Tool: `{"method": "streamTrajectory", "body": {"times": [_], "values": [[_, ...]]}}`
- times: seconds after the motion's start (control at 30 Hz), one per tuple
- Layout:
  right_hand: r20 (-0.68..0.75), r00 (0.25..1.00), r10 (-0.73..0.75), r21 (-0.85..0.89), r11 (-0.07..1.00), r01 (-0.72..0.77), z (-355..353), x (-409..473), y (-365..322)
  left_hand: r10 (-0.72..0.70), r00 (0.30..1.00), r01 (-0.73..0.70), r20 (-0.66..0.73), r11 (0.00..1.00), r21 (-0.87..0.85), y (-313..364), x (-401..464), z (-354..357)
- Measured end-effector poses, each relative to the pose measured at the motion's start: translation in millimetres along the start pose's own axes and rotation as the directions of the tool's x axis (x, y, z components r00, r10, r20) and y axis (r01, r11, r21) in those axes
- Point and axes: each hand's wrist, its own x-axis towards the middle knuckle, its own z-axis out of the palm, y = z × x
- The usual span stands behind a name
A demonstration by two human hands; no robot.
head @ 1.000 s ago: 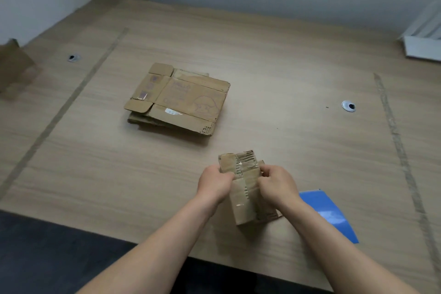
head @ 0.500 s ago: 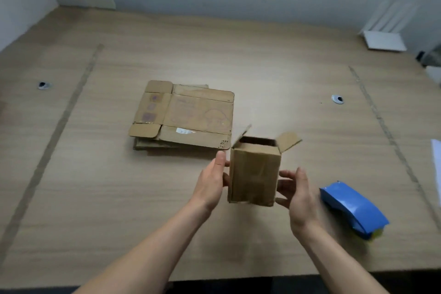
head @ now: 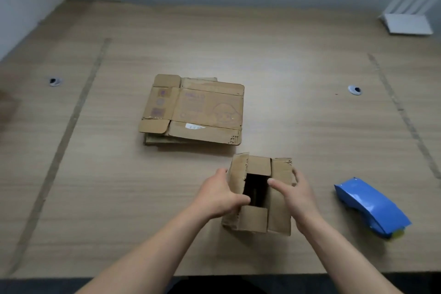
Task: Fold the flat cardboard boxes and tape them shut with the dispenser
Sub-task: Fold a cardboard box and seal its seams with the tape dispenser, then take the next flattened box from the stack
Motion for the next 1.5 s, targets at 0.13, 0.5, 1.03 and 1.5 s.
{"method": "streamTrajectory", "body": {"times": [0.13, 0.5, 1.03, 1.5], "values": [[0.207, 0.903, -0.377, -0.798, 0.469, 0.379, -6, 10, -24, -0.007, 1.0, 0.009, -0.03, 0.998, 0.06, 4, 0, 1], [0.361, 0.903, -0.234, -0.724, 0.54, 0.43, 31, 27, -62, -0.133, 0.815, 0.249, -0.564, 0.959, 0.135, -35, -27, -26], [0.597, 0.782, -0.179, -0.412, 0.768, 0.49, 238, -18, -201, -0.351, 0.769, 0.087, -0.534, 0.885, -0.457, -214, -77, -194], [0.49, 0.842, -0.228, -0.425, 0.78, 0.459, 512, -79, -295, -0.425, 0.61, 0.086, -0.669, 0.874, -0.478, -356, -77, -418]]}}
